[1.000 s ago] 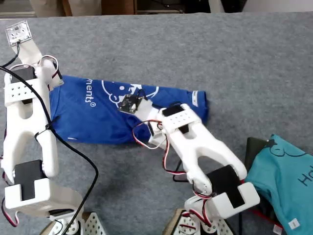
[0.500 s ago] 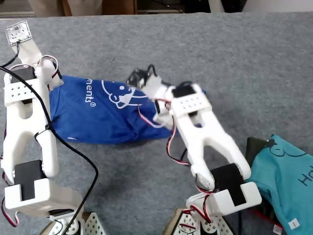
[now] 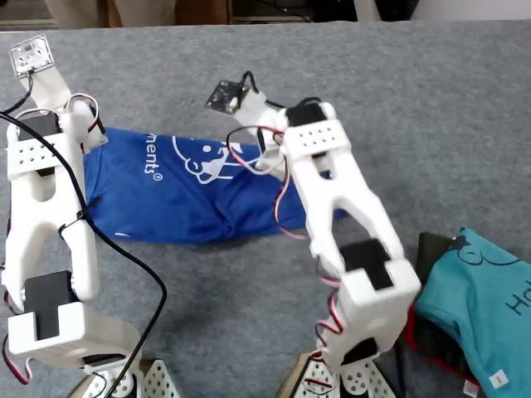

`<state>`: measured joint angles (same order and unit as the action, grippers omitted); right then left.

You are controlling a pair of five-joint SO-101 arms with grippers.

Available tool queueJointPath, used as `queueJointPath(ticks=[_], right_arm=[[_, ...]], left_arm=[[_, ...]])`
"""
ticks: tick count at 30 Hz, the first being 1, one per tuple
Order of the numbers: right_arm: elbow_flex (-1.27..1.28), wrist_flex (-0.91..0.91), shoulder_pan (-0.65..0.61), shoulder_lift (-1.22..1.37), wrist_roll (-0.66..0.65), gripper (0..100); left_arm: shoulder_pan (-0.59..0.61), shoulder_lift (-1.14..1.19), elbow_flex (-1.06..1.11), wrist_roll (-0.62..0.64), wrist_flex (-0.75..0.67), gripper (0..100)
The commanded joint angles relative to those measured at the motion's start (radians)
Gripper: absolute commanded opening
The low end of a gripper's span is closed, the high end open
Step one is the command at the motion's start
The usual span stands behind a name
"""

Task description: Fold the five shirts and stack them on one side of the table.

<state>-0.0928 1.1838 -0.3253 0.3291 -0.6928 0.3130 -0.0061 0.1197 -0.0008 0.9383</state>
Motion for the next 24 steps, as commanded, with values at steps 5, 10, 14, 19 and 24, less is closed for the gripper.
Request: queueJointPath(ticks=[5,10,14,19,24], right_arm=[[-0.191,0.126,0.085,-0.012,0.043,32.3],[-0.15,0.201,0.107,-0.11,0.051,20.3],[-0.068,0.256,0.127,-0.211,0.071,0.0],[0.067,0.265,0.185,-0.387,0.077,5.1],[0.242,0.265,0.189,-0.561,0.077,5.1]], left_arm=[[0.003,-0.033,-0.009,0.003,-0.018,2],[0.003,-0.033,-0.035,-0.072,-0.011,11],[0.008,-0.027,-0.097,-0.137,0.043,17],[0.043,-0.022,-0.126,-0.302,0.126,19],[0.11,0.09,-0.157,-0.358,0.152,23]])
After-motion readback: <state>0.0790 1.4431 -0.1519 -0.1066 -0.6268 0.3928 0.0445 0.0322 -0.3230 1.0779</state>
